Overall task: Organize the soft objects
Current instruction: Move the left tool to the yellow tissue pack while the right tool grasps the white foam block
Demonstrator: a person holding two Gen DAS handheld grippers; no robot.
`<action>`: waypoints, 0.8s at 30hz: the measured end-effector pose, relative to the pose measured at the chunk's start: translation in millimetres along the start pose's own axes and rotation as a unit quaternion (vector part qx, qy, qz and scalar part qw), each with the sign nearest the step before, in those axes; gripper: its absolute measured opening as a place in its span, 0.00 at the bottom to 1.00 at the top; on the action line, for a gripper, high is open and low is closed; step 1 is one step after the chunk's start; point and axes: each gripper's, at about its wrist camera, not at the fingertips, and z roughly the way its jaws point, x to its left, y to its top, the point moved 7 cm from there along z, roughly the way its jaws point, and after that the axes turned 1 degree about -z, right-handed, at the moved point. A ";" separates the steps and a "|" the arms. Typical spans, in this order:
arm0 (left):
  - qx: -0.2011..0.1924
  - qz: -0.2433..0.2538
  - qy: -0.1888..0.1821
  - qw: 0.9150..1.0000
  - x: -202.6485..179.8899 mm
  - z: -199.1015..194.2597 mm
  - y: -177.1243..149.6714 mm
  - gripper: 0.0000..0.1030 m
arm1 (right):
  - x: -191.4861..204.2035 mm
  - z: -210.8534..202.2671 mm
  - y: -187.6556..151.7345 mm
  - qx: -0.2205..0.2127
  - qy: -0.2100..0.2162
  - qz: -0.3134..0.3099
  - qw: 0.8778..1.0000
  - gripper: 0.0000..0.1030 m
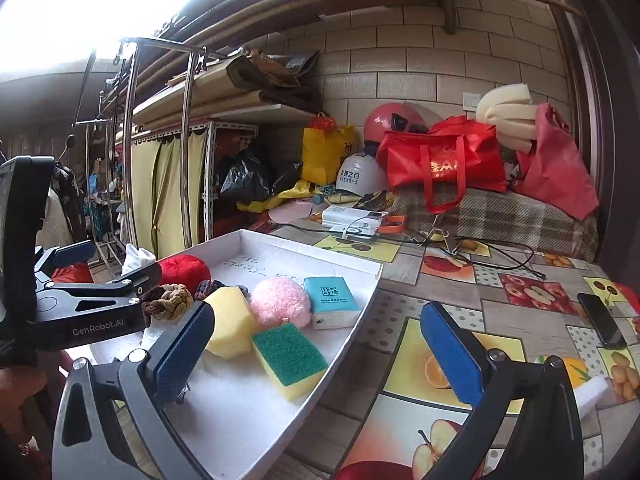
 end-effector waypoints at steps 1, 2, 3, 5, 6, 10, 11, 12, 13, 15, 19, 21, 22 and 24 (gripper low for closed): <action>0.001 -0.003 -0.007 1.000 -3.2 -2.9 -1.1 1.00 | -8.2 -4.3 -1.3 0.000 -0.006 0.010 1.000 1.00; 0.002 -0.005 -0.014 1.000 -6.8 -6.0 -2.3 1.00 | -17.4 -6.5 -4.0 0.008 -0.015 0.017 1.000 1.00; 0.003 -0.006 -0.023 1.000 -11.7 -9.4 -3.3 1.00 | -27.1 -7.3 -8.1 0.022 -0.023 0.023 0.999 1.00; 0.005 0.004 -0.042 0.999 -27.4 -15.4 -5.2 1.00 | -48.7 -9.2 -16.3 0.047 -0.031 0.039 0.998 1.00; 0.007 0.015 -0.051 0.999 -37.6 -17.8 -6.4 1.00 | -61.3 -13.4 -19.7 0.052 -0.036 0.050 0.997 1.00; 0.021 0.062 -0.109 0.992 -87.1 -27.7 -11.3 1.00 | -118.3 -27.9 -31.3 0.071 -0.078 0.068 0.992 1.00; 0.026 0.070 -0.127 0.989 -100.0 -30.7 -13.6 1.00 | -133.2 -31.0 -34.9 0.078 -0.084 0.073 0.991 1.00; 0.032 0.076 -0.145 0.986 -112.6 -33.8 -15.5 1.00 | -148.2 -31.6 -38.4 0.091 -0.092 0.078 0.989 1.00; 0.039 0.078 -0.162 0.983 -124.5 -35.8 -17.0 1.00 | -162.6 -30.8 -43.4 0.107 -0.099 0.085 0.986 1.00; 0.057 0.078 -0.193 0.976 -146.5 -38.2 -20.7 1.00 | -184.2 -27.3 -55.5 0.141 -0.095 0.114 0.979 1.00; 0.076 0.092 -0.225 0.967 -181.5 -43.9 -24.7 1.00 | -192.9 -17.6 -71.9 0.181 -0.049 0.161 0.969 1.00; 0.074 0.108 -0.227 0.965 -192.8 -48.8 -25.8 1.00 | -190.1 -11.5 -77.7 0.203 -0.049 0.155 0.966 1.00; 0.073 0.115 -0.227 0.964 -196.7 -49.9 -26.3 1.00 | -190.6 -7.7 -79.6 0.213 -0.056 0.149 0.964 1.00; 0.077 0.125 -0.229 0.962 -203.3 -50.1 -27.7 1.00 | -193.4 0.9 -81.4 0.228 -0.067 0.139 0.961 1.00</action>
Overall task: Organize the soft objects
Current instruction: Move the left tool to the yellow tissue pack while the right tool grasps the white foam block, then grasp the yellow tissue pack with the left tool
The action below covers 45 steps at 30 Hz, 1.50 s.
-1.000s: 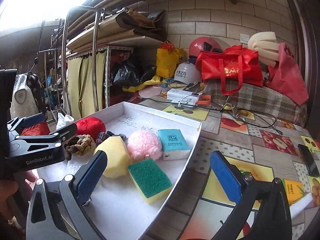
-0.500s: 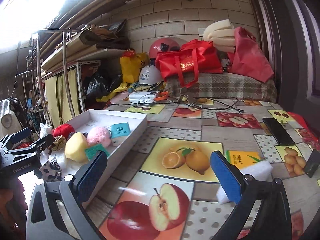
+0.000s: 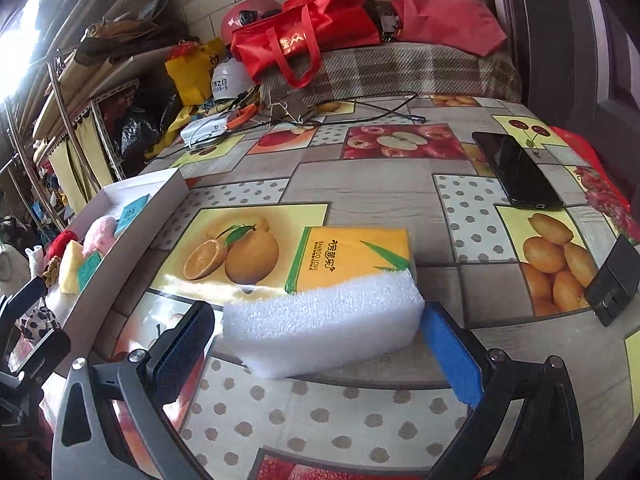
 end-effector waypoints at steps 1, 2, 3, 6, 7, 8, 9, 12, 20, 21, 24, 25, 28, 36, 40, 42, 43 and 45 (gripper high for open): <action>0.005 0.001 -0.002 1.000 -1.1 3.7 0.6 1.00 | -1.3 5.0 0.8 0.009 -0.008 -0.003 1.000 1.00; 0.010 0.000 -0.005 1.000 -2.9 7.0 1.0 1.00 | -1.7 9.9 -0.4 0.022 -0.011 -0.006 1.000 1.00; 0.016 -0.001 -0.007 1.000 -4.8 11.0 1.6 1.00 | -3.1 12.9 -1.9 0.031 -0.005 -0.007 0.999 1.00; 0.038 -0.004 -0.019 0.999 -13.1 24.6 1.7 1.00 | -5.4 5.0 -9.0 0.033 0.005 -0.016 0.999 0.87; 0.045 -0.004 -0.026 0.999 -17.6 29.2 1.5 1.00 | -8.3 -1.4 -10.8 0.028 0.006 -0.022 0.999 0.87; 0.051 -0.002 -0.033 0.998 -22.8 33.8 2.2 1.00 | -13.3 -8.6 -13.0 0.023 0.002 -0.028 0.999 0.87; 0.056 0.002 -0.040 0.998 -28.8 38.4 3.2 1.00 | -21.6 -16.2 -15.7 0.018 -0.004 -0.029 0.999 0.87; 0.073 0.021 -0.066 0.995 -52.2 55.6 8.4 1.00 | -61.1 -34.5 -21.0 0.009 -0.037 -0.015 0.999 0.87; 0.119 0.007 -0.115 0.986 -116.8 107.3 30.6 1.00 | -128.0 -41.0 -25.8 0.007 0.016 0.113 0.993 0.88; 0.123 0.007 -0.117 0.986 -125.4 112.5 32.8 1.00 | -127.0 -41.6 -26.0 0.006 0.017 0.112 0.994 0.88; 0.127 0.013 -0.101 0.987 -143.9 127.5 41.7 1.00 | -125.4 -41.1 -25.4 0.005 0.023 0.117 0.993 0.88; 0.129 0.014 -0.092 0.987 -147.4 132.8 44.5 1.00 | -125.4 -41.5 -25.5 0.004 0.026 0.119 0.993 0.88; 0.150 0.015 -0.076 0.986 -155.1 150.3 46.8 1.00 | -125.5 -41.8 -25.4 0.003 0.028 0.120 0.992 0.88; 0.134 0.002 -0.090 0.987 -152.7 148.0 50.2 0.73 | -123.6 -41.6 -24.1 0.002 0.029 0.112 0.993 0.88; 0.092 -0.013 -0.080 0.992 -144.6 130.9 57.9 0.73 | -123.1 -43.3 -23.1 -0.004 0.021 0.108 0.994 0.88; 0.070 -0.020 -0.073 0.995 -138.3 120.4 60.6 0.73 | -124.2 -44.6 -22.8 -0.007 0.014 0.108 0.994 0.88; 0.058 -0.024 -0.066 0.996 -134.2 114.8 61.7 0.73 | -124.8 -46.3 -22.3 -0.013 0.012 0.110 0.994 0.88; 0.038 -0.030 -0.054 0.997 -126.6 104.3 62.2 0.73 | -127.0 -53.2 -20.9 -0.032 0.003 0.116 0.993 0.88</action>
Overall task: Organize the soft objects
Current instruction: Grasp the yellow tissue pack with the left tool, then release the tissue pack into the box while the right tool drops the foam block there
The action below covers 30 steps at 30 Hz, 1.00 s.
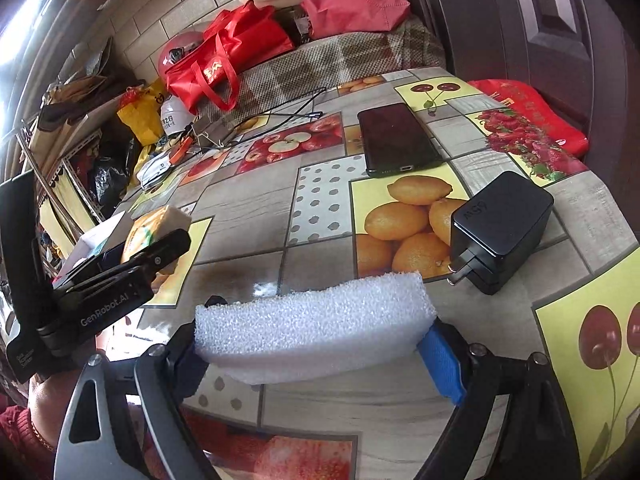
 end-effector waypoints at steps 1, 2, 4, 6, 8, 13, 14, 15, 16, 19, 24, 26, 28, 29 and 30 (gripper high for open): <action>-0.009 -0.002 0.006 1.000 2.6 -5.6 -0.6 0.73 | 0.5 -4.6 1.4 -0.012 -0.008 -0.003 1.000 0.88; -0.019 -0.003 0.012 1.000 5.7 -11.4 -1.0 0.73 | 2.5 -10.6 3.2 -0.030 -0.013 -0.006 0.999 0.88; -0.042 -0.001 0.018 0.999 11.1 -25.3 -2.2 0.73 | 12.6 -24.5 6.0 -0.069 -0.019 -0.023 0.997 0.88; -0.072 0.003 0.024 0.997 16.1 -43.1 -4.1 0.73 | 24.7 -39.7 8.0 -0.116 -0.025 -0.039 0.992 0.88; -0.094 0.018 0.029 0.995 18.3 -60.0 -9.1 0.73 | 37.3 -51.1 7.4 -0.152 -0.028 -0.054 0.986 0.88; -0.111 0.047 0.024 0.992 27.9 -95.5 -29.4 0.73 | 72.4 -52.2 0.6 -0.163 -0.030 -0.105 0.981 0.88; -0.112 0.048 0.024 0.992 32.5 -102.1 -33.4 0.73 | 79.7 -52.0 -1.1 -0.163 -0.030 -0.118 0.979 0.88; -0.114 0.048 0.025 0.992 37.9 -108.9 -37.6 0.73 | 87.6 -51.6 -3.0 -0.163 -0.028 -0.130 0.978 0.88; -0.115 0.046 0.026 0.992 44.3 -115.4 -41.6 0.73 | 94.2 -50.9 -4.7 -0.163 -0.027 -0.139 0.976 0.88; -0.112 0.034 0.030 0.993 67.0 -131.6 -52.9 0.73 | 115.0 -46.9 -11.9 -0.156 -0.015 -0.156 0.975 0.88; -0.109 -0.017 0.065 0.992 121.8 -151.1 -65.6 0.73 | 152.0 -41.1 -22.8 -0.153 0.009 -0.180 0.972 0.88; -0.113 -0.035 0.086 0.989 145.3 -159.5 -69.0 0.73 | 169.5 -40.3 -27.9 -0.158 0.018 -0.194 0.968 0.88; -0.120 -0.052 0.112 0.985 170.4 -168.4 -72.4 0.73 | 185.7 -36.4 -32.6 -0.155 0.027 -0.206 0.966 0.88; -0.122 -0.061 0.124 0.983 183.1 -172.2 -73.8 0.73 | 192.9 -34.4 -34.4 -0.153 0.032 -0.209 0.965 0.88; -0.124 -0.070 0.135 0.981 197.1 -175.9 -75.9 0.73 | 199.5 -32.6 -36.8 -0.151 0.036 -0.211 0.965 0.88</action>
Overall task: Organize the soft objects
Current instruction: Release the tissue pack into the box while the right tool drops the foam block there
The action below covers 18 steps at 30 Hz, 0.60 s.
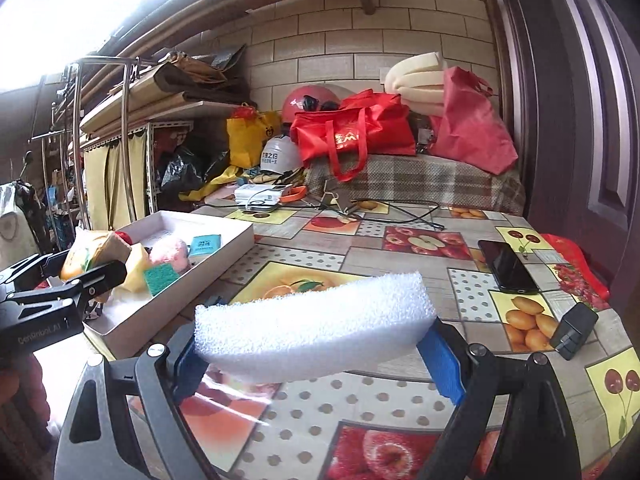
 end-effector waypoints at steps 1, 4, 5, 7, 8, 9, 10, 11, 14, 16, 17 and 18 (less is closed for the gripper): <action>-0.001 -0.009 0.013 1.000 14.9 0.1 0.3 0.73 | 6.4 2.7 0.7 0.001 0.005 0.000 1.000 0.88; 0.003 -0.036 0.047 0.998 57.4 2.6 -0.6 0.73 | 24.5 11.2 3.3 0.004 0.019 -0.001 1.000 0.88; 0.005 -0.047 0.058 0.997 71.1 3.8 -1.3 0.73 | 30.7 14.3 4.2 0.005 0.024 -0.002 1.000 0.88; 0.011 -0.070 0.075 0.995 96.3 7.2 -3.2 0.73 | 45.5 20.6 5.5 0.008 0.034 -0.009 0.999 0.88; 0.013 -0.081 0.080 0.993 107.2 8.3 -4.2 0.73 | 52.5 23.4 6.4 0.008 0.038 -0.013 0.999 0.87; 0.014 -0.088 0.087 0.992 116.1 9.2 -4.7 0.73 | 59.3 26.8 7.8 0.007 0.042 -0.017 0.999 0.87; 0.013 -0.089 0.095 0.991 123.8 10.2 -4.5 0.73 | 65.4 29.9 8.7 0.007 0.046 -0.020 0.999 0.87; 0.011 -0.088 0.103 0.991 130.2 10.9 -3.8 0.73 | 71.2 33.5 10.4 0.007 0.050 -0.023 0.998 0.87; 0.010 -0.085 0.114 0.990 144.1 16.5 -1.9 0.73 | 85.7 43.8 15.1 0.003 0.060 -0.026 0.998 0.87; 0.012 -0.087 0.112 0.990 150.2 19.9 -1.8 0.73 | 91.2 53.5 17.8 0.008 0.065 -0.017 0.998 0.87; 0.013 -0.086 0.107 0.990 150.4 22.2 -1.2 0.73 | 93.1 59.4 19.0 0.012 0.069 -0.010 0.998 0.87; 0.014 -0.084 0.102 0.991 149.9 24.3 -0.4 0.73 | 95.6 64.8 19.4 0.018 0.073 -0.003 0.997 0.87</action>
